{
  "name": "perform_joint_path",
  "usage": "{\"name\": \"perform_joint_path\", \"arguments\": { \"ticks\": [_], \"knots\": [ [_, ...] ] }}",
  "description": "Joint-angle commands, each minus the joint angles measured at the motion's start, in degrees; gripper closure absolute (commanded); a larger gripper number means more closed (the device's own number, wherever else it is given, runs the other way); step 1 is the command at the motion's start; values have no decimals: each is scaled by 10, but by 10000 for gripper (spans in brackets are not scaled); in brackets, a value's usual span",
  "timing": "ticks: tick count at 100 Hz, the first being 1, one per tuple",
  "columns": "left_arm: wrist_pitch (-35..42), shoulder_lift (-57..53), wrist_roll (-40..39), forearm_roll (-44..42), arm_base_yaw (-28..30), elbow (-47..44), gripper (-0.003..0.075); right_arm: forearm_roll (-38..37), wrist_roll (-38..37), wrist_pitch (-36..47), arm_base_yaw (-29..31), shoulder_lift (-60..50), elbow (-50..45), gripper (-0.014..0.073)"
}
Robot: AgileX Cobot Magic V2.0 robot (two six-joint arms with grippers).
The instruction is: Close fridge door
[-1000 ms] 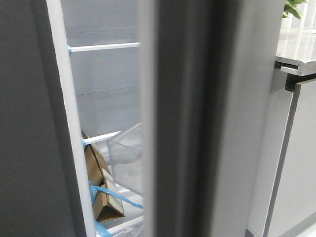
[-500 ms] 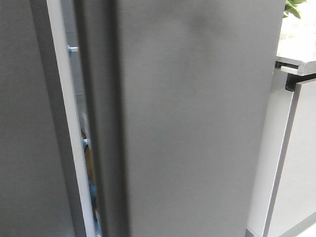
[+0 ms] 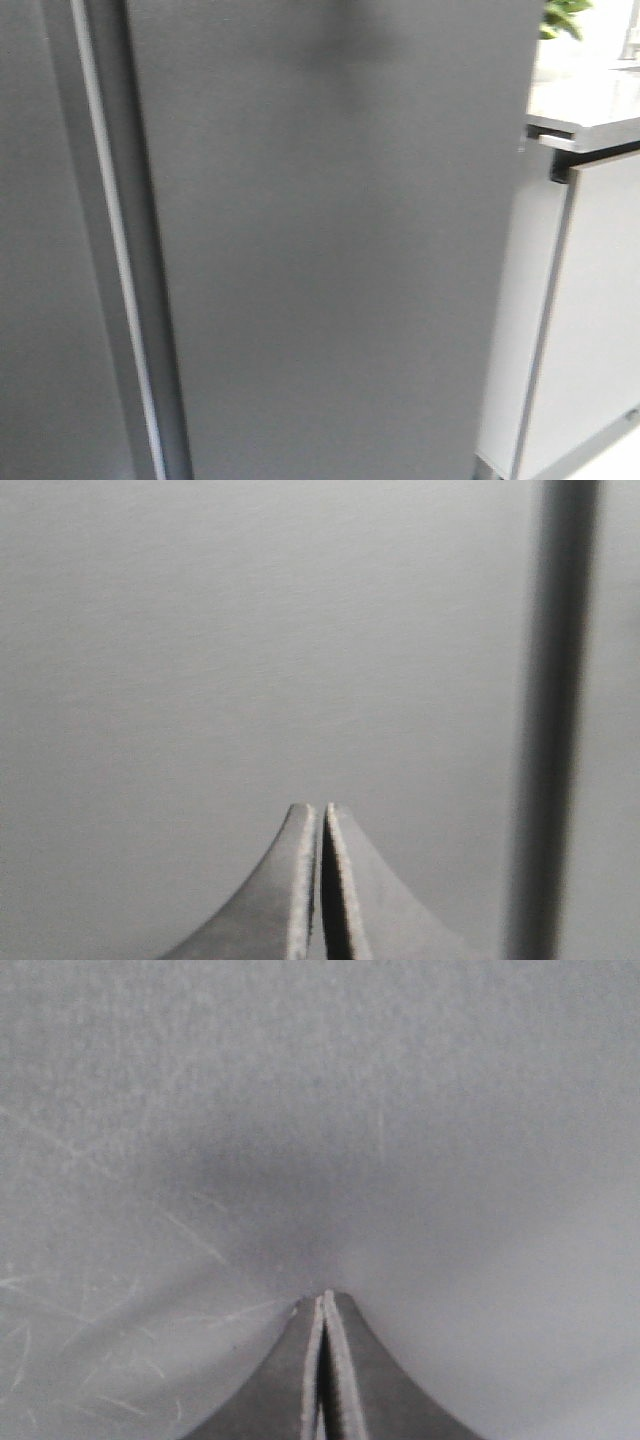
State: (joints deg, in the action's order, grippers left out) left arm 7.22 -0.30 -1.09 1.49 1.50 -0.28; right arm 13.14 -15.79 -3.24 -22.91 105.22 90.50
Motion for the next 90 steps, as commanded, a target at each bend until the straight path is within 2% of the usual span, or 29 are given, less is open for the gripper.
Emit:
{"name": "perform_joint_path", "arguments": {
  "ticks": [1, 9, 34, 52, 90],
  "knots": [
    [42, -6, -2, 2, 0, -20, 740, 6, 3, 68, 15, 8, 34, 639],
    [42, -6, -2, 2, 0, -20, 740, 7, 4, 53, 19, -1, 34, 639],
    [42, -6, -2, 2, -1, -20, 740, 2, 87, 23, 21, -99, -9, 639],
    [42, -6, -2, 2, -1, -20, 740, 2, 93, 122, 35, -220, -160, 639],
    [42, -6, -2, 2, -1, -20, 740, 2, 128, 120, 131, -501, -443, 639]
  ]
}}
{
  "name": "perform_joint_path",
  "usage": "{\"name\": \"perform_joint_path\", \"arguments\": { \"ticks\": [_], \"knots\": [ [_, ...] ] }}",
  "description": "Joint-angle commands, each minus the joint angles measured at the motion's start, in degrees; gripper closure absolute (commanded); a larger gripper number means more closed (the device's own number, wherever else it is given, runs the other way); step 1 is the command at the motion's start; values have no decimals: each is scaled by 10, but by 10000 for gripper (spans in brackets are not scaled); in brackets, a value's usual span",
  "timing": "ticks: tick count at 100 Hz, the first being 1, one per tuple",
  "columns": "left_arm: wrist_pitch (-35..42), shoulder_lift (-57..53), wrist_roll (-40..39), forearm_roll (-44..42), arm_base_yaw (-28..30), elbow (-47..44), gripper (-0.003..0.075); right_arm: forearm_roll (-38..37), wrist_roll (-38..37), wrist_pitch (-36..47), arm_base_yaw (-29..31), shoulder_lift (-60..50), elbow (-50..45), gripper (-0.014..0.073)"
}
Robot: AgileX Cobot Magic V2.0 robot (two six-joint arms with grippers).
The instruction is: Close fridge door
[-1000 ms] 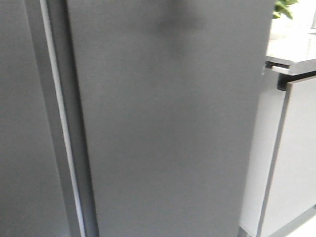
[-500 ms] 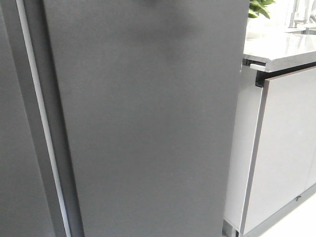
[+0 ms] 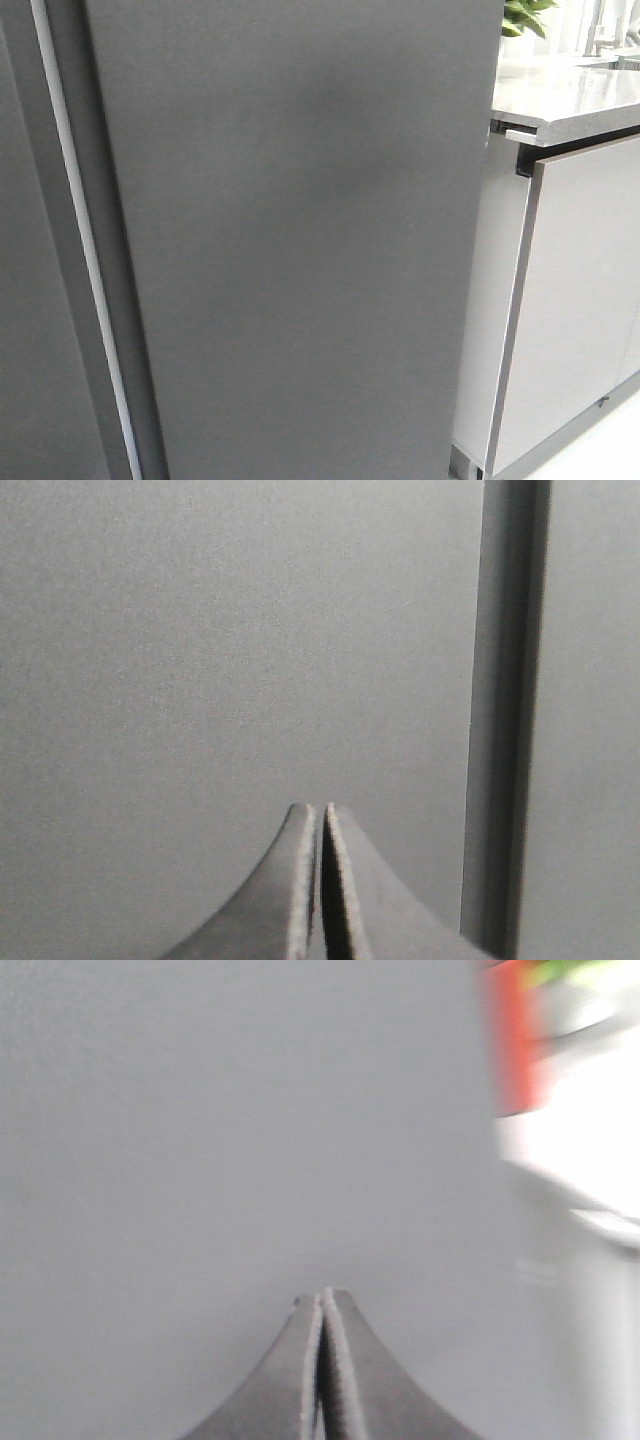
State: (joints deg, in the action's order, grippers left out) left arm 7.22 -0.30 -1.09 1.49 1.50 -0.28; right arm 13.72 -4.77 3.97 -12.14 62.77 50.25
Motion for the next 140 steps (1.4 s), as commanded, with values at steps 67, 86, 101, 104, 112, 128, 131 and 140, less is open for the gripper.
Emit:
{"name": "perform_joint_path", "arguments": {
  "ticks": [67, 86, 101, 104, 112, 128, 131, 140],
  "knots": [
    [42, -6, -2, 2, -1, -20, 740, -5, 18, 80, 122, -564, -486, 639],
    [42, -6, -2, 2, -1, -20, 740, -34, 18, 55, 127, -605, -524, 639],
    [42, -6, -2, 2, -1, -20, 740, -103, 16, 37, 127, -647, -524, 639],
    [42, -6, -2, 2, -1, -20, 740, -105, 16, 37, 127, -646, -524, 639],
    [42, -6, -2, 2, -1, -20, 740, -105, 16, 27, 128, -646, -524, 639],
    [42, -6, -2, 2, -1, -20, 740, -108, 16, -10, 128, -646, -524, 639],
    [42, -6, -2, 2, -1, -20, 740, -112, 16, -17, 128, -646, -524, 639],
    [42, -6, -2, 2, -1, -20, 740, -120, 16, -20, 128, -646, -524, 639]
  ]
}}
